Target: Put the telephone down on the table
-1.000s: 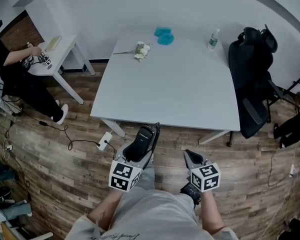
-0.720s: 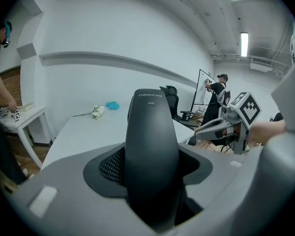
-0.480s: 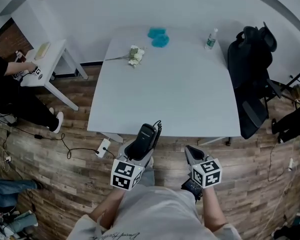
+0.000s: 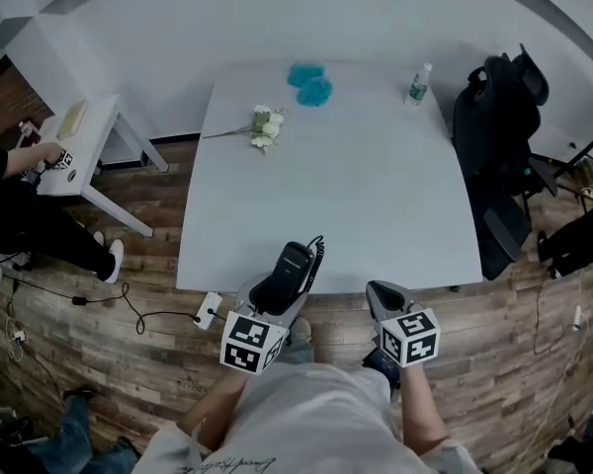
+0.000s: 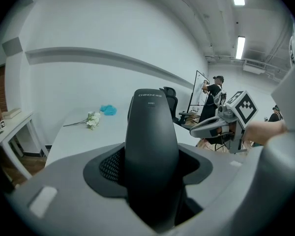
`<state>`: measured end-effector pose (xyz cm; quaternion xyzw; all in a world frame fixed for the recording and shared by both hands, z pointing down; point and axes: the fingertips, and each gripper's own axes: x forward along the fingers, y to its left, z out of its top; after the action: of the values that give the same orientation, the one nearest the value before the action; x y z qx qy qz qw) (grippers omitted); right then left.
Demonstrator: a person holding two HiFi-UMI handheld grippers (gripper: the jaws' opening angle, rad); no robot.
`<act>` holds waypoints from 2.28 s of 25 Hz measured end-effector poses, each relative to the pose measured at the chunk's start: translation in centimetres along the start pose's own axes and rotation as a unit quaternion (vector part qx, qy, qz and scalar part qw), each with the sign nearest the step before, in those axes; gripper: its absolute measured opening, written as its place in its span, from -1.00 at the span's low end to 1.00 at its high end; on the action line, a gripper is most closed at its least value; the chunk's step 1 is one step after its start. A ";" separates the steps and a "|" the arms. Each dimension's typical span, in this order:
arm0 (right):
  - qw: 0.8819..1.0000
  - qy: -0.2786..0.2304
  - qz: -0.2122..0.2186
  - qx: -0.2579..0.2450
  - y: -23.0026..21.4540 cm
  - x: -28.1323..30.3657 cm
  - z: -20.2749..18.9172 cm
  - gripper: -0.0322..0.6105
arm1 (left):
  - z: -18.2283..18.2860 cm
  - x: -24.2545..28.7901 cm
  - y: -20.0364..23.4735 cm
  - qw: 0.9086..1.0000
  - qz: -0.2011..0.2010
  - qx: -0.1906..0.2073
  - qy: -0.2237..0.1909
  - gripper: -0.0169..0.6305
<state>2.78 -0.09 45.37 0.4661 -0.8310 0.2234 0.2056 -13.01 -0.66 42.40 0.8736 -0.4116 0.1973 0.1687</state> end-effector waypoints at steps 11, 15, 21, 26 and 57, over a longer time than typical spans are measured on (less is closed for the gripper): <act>1.000 -0.001 -0.007 -0.001 0.0 3.2 2.7 -0.88 | 1.0 1.4 2.3 1.000 -0.023 0.005 0.007 -0.04; 1.000 0.000 -0.009 0.002 -0.4 3.5 2.8 -0.88 | 1.0 2.0 2.5 1.000 -0.028 0.006 0.010 -0.04; 1.000 0.001 -0.007 0.005 -1.3 3.5 2.5 -0.88 | 1.3 2.8 2.0 0.999 -0.029 0.006 0.011 -0.04; 1.000 0.006 -0.006 0.005 -2.5 2.9 2.4 -0.88 | 2.0 3.3 1.4 1.000 -0.025 0.005 0.011 -0.04; 0.998 0.052 0.033 -0.013 -9.5 6.6 4.0 -0.88 | 3.5 11.8 0.7 0.999 -0.018 -0.010 0.040 -0.04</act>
<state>7.29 -11.23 47.40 0.4239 -0.8368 0.2432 0.2468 -5.95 -10.37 45.13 0.8706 -0.3909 0.2247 0.1968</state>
